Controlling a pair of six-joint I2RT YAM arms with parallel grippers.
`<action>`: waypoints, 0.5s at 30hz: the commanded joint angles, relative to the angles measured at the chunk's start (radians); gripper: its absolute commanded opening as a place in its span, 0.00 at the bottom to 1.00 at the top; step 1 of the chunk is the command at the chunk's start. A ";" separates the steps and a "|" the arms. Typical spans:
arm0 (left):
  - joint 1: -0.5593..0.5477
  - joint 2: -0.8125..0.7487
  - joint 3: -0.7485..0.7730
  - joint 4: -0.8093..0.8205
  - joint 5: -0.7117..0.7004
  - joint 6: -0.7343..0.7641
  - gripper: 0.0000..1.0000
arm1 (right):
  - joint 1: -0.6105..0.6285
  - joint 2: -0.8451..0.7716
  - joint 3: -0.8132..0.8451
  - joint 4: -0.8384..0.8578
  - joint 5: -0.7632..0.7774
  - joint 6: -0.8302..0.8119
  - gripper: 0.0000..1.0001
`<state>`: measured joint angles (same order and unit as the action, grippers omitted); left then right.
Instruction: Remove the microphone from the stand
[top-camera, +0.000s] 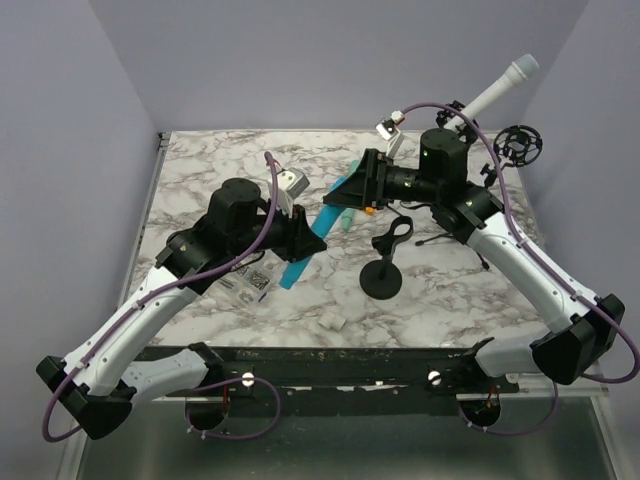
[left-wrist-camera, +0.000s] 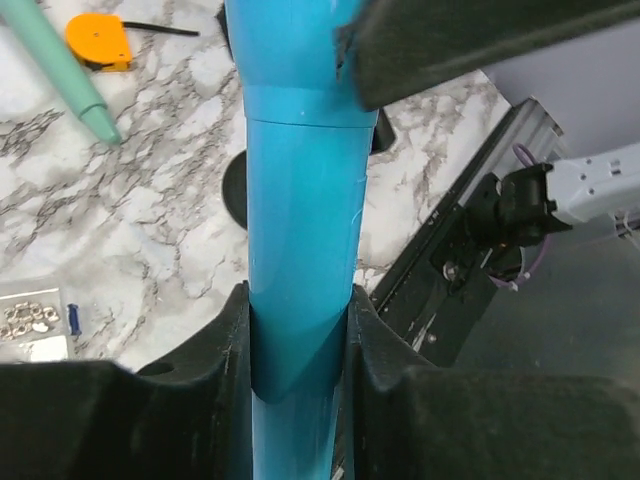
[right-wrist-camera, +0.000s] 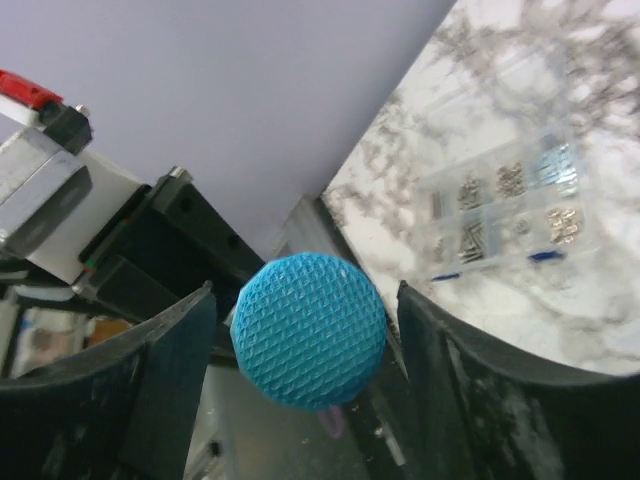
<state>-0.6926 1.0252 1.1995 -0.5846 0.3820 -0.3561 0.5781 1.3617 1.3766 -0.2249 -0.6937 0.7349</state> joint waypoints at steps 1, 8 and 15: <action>0.018 0.032 -0.017 0.027 -0.109 -0.011 0.00 | 0.005 -0.051 0.049 -0.143 0.221 -0.120 0.89; 0.137 0.167 -0.005 0.121 -0.098 -0.147 0.00 | 0.005 -0.166 0.154 -0.360 0.803 -0.272 1.00; 0.228 0.594 0.238 0.122 -0.109 -0.130 0.00 | 0.004 -0.375 0.069 -0.321 1.007 -0.318 1.00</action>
<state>-0.4820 1.4036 1.2949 -0.4938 0.3023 -0.4950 0.5812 1.0882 1.4868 -0.5282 0.0971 0.4721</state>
